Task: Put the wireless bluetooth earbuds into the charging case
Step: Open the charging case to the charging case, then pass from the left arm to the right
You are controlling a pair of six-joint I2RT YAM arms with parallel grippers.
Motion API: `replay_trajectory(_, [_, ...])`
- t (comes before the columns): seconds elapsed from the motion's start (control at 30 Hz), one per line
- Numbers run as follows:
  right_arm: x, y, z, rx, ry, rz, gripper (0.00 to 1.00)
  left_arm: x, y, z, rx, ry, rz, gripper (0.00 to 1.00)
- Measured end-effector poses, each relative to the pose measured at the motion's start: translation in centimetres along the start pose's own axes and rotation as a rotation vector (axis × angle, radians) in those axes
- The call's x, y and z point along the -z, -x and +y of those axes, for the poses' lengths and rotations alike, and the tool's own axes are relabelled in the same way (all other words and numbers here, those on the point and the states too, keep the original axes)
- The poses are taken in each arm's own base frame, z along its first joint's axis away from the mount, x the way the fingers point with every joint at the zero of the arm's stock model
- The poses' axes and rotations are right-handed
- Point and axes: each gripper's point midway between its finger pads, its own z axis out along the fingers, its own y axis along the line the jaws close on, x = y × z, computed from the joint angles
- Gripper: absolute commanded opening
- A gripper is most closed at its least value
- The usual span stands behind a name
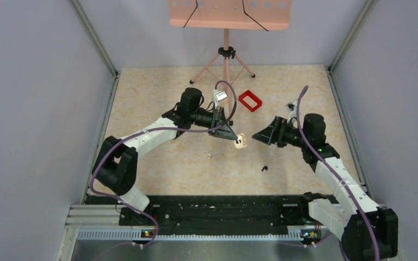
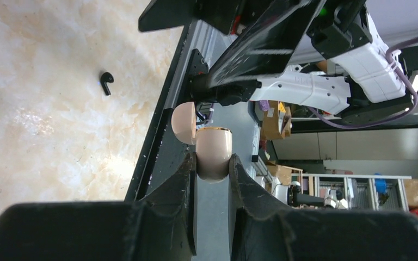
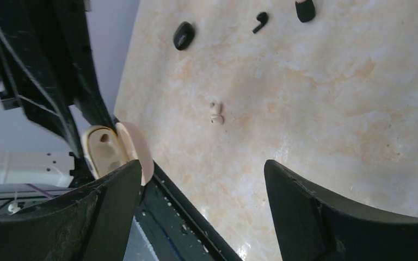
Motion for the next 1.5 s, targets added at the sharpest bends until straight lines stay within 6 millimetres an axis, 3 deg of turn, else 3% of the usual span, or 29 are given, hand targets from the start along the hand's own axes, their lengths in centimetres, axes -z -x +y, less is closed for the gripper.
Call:
replay_trajectory(0.17, [1.8, 2.4, 2.6, 0.019, 0.147, -0.085, 0.83, 0.3, -0.6, -0.7, -0.067, -0.038, 0.029, 0.0])
replay_trajectory(0.33, [2.6, 1.6, 5.3, 0.03, 0.326, -0.068, 0.93, 1.0, -1.1, -2.3, -0.152, -0.081, 0.05, 0.0])
replay_trajectory(0.67, [4.7, 1.3, 9.5, 0.093, 0.585, -0.045, 0.91, 1.8, -0.9, -5.4, -0.252, -0.152, 0.082, 0.0])
replay_trajectory(0.87, [4.9, 1.6, 10.2, 0.048, 0.676, -0.037, 0.9, 2.0, -0.7, -6.4, -0.26, -0.188, 0.086, 0.0])
replay_trajectory(1.1, [3.3, 0.8, 9.9, -0.092, 0.706, 0.037, 0.89, 2.2, -0.2, -7.9, -0.278, -0.23, 0.078, 0.0])
replay_trajectory(1.33, [2.4, -0.8, 11.2, -0.095, 0.753, 0.104, 0.8, 2.3, 0.0, -8.4, -0.276, -0.243, 0.077, 0.0])
replay_trajectory(1.5, [2.4, -0.7, 11.6, -0.079, 0.767, 0.106, 0.73, 2.3, 0.1, -8.6, -0.279, -0.248, 0.073, 0.0])
